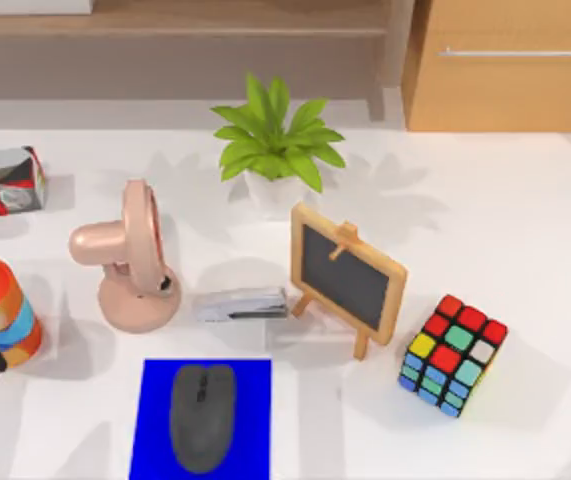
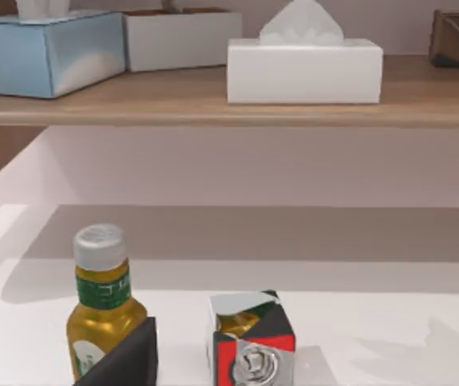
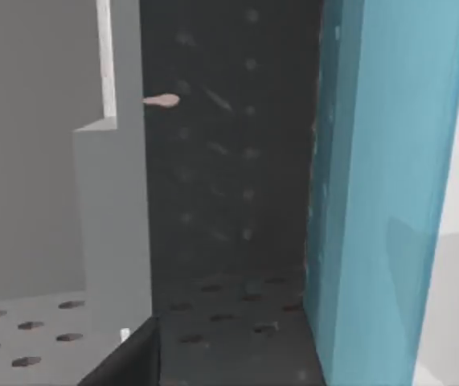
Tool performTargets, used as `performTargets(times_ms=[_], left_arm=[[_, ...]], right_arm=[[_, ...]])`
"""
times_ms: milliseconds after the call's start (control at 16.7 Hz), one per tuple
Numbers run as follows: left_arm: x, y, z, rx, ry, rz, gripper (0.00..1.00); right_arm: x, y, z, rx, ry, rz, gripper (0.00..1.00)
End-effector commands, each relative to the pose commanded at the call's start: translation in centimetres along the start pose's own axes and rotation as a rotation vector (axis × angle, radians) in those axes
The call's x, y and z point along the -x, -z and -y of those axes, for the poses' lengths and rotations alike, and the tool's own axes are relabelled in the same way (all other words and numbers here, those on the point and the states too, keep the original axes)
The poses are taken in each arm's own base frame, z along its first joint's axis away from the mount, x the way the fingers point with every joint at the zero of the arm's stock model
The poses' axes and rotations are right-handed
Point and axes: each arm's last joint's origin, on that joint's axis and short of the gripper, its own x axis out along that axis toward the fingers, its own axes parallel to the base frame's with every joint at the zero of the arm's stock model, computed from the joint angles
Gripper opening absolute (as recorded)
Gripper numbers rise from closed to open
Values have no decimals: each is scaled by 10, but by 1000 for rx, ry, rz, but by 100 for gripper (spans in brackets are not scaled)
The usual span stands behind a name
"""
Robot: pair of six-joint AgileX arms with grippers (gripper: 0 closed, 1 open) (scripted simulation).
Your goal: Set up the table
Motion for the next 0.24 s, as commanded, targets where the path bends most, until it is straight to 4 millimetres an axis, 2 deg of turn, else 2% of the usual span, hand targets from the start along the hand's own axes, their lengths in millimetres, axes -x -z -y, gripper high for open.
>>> performTargets(times_ms=[240], left_arm=[[0, 0, 0, 0, 0, 0, 100]], right_arm=[[10, 2, 10, -19, 21, -8, 100]])
